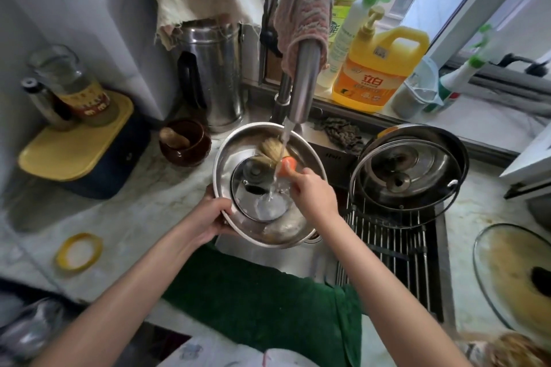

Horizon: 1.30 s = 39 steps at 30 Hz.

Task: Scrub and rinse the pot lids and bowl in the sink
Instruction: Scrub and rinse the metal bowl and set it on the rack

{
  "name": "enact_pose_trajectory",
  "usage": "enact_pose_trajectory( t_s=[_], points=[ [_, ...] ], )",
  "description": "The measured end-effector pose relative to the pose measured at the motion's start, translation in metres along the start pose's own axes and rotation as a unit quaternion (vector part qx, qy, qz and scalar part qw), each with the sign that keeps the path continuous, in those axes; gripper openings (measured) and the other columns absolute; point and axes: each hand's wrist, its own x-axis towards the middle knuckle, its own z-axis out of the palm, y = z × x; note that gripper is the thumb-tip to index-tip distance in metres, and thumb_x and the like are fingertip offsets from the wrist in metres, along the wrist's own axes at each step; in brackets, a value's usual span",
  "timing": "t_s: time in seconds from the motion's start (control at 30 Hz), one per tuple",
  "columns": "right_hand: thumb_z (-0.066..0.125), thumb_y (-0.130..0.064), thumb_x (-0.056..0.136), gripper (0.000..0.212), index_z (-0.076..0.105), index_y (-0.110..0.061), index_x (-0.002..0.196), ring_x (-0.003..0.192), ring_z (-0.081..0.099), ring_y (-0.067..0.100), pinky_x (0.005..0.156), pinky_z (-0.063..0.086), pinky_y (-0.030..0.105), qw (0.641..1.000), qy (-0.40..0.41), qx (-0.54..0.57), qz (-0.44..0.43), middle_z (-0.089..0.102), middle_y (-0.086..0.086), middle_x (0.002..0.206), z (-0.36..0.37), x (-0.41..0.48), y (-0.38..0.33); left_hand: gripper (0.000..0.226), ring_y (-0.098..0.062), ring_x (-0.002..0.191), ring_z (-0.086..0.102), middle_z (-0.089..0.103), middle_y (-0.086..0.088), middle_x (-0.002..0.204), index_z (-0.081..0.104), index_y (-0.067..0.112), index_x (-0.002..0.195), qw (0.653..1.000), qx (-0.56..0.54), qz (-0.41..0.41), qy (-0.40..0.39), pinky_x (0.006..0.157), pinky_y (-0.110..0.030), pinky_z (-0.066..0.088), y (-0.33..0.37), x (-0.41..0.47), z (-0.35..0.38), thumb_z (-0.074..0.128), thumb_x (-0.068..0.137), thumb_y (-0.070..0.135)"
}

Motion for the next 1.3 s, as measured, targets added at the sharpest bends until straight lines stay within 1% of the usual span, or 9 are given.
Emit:
enact_pose_trajectory(
  t_s=[0.1, 0.2, 0.37, 0.47, 0.67, 0.77, 0.87, 1.1, 1.3],
  points=[
    [0.051, -0.015, 0.085, 0.042, 0.063, -0.039, 0.118, 0.083, 0.061, 0.028, 0.063, 0.044, 0.033, 0.978, -0.119, 0.026, -0.17, 0.061, 0.003, 0.094, -0.013, -0.004, -0.008, 0.041, -0.031, 0.071, 0.053, 0.05, -0.017, 0.086, 0.046, 0.002, 0.112, 1.0, -0.016, -0.019, 0.002, 0.052, -0.051, 0.057, -0.002, -0.003, -0.003, 0.031, 0.078, -0.014],
    [0.048, -0.015, 0.09, 0.048, 0.053, -0.038, 0.132, 0.07, 0.05, 0.02, 0.057, 0.039, 0.032, 0.919, -0.191, -0.112, -0.325, 0.058, -0.002, 0.099, -0.03, -0.016, -0.02, 0.038, -0.037, 0.079, 0.06, 0.057, -0.024, 0.092, 0.053, -0.006, 0.11, 0.999, -0.011, -0.044, -0.014, 0.056, -0.048, 0.058, -0.003, -0.003, -0.006, 0.031, 0.079, -0.011],
    [0.045, -0.011, 0.096, 0.038, 0.053, -0.027, 0.129, 0.087, 0.064, 0.021, 0.053, 0.039, 0.028, 0.828, -0.044, -0.352, -0.435, 0.057, 0.0, 0.12, -0.05, 0.009, -0.017, 0.021, -0.019, 0.049, 0.063, 0.06, -0.014, 0.068, 0.058, -0.001, 0.084, 0.995, 0.055, -0.085, -0.018, 0.044, -0.031, 0.054, -0.006, -0.008, 0.001, 0.041, 0.074, -0.007],
    [0.041, -0.012, 0.097, 0.03, 0.056, -0.02, 0.123, 0.097, 0.062, 0.024, 0.058, 0.037, 0.029, 0.827, -0.048, -0.427, -0.362, 0.055, 0.0, 0.123, -0.051, 0.032, -0.012, 0.027, -0.021, 0.048, 0.062, 0.061, -0.012, 0.057, 0.057, -0.002, 0.075, 0.988, 0.08, -0.125, -0.045, 0.045, -0.033, 0.055, -0.007, -0.012, 0.001, 0.045, 0.051, 0.002],
    [0.039, -0.021, 0.097, 0.03, 0.064, -0.014, 0.113, 0.109, 0.062, 0.029, 0.083, 0.052, 0.035, 0.89, -0.226, -0.385, -0.097, 0.065, 0.005, 0.118, -0.054, 0.04, 0.008, 0.03, -0.023, 0.064, 0.065, 0.064, -0.015, 0.071, 0.057, -0.002, 0.082, 0.986, 0.026, -0.16, -0.041, 0.053, -0.033, 0.059, -0.007, -0.001, -0.009, 0.042, 0.055, -0.003],
    [0.039, -0.018, 0.098, 0.027, 0.064, -0.02, 0.106, 0.098, 0.066, 0.025, 0.059, 0.041, 0.022, 0.858, -0.134, -0.429, -0.249, 0.067, -0.001, 0.107, -0.052, 0.047, 0.005, 0.035, -0.024, 0.071, 0.067, 0.064, -0.016, 0.082, 0.058, -0.004, 0.088, 0.982, 0.059, -0.169, -0.067, 0.061, -0.033, 0.06, -0.003, -0.002, -0.002, 0.044, 0.055, -0.002],
    [0.063, -0.02, 0.084, 0.011, 0.07, -0.026, 0.089, 0.069, 0.064, 0.02, 0.048, 0.032, 0.025, 0.803, -0.04, -0.424, -0.417, 0.066, -0.004, 0.093, -0.046, 0.051, 0.009, 0.033, -0.025, 0.073, 0.066, 0.063, -0.017, 0.085, 0.056, -0.003, 0.086, 0.977, 0.056, -0.192, -0.072, 0.061, -0.033, 0.06, 0.002, -0.002, 0.006, 0.042, 0.057, -0.004],
    [0.045, -0.023, 0.098, 0.022, 0.063, -0.019, 0.111, 0.096, 0.065, 0.022, 0.055, 0.034, 0.026, 0.867, -0.128, -0.414, -0.248, 0.061, -0.004, 0.107, -0.035, 0.052, 0.038, 0.019, -0.027, 0.065, 0.067, 0.062, -0.017, 0.076, 0.053, -0.001, 0.079, 0.978, 0.025, -0.199, -0.062, 0.049, -0.031, 0.057, 0.018, -0.002, -0.002, 0.038, 0.07, -0.01],
    [0.049, -0.018, 0.095, 0.019, 0.062, -0.021, 0.108, 0.095, 0.06, 0.022, 0.062, 0.041, 0.03, 0.858, -0.057, -0.417, -0.295, 0.055, -0.003, 0.107, -0.036, 0.061, 0.017, 0.019, -0.026, 0.069, 0.062, 0.058, -0.016, 0.074, 0.05, 0.001, 0.076, 0.972, 0.106, -0.203, -0.059, 0.052, -0.032, 0.058, 0.02, -0.002, 0.012, 0.035, 0.079, -0.01]
  ],
)
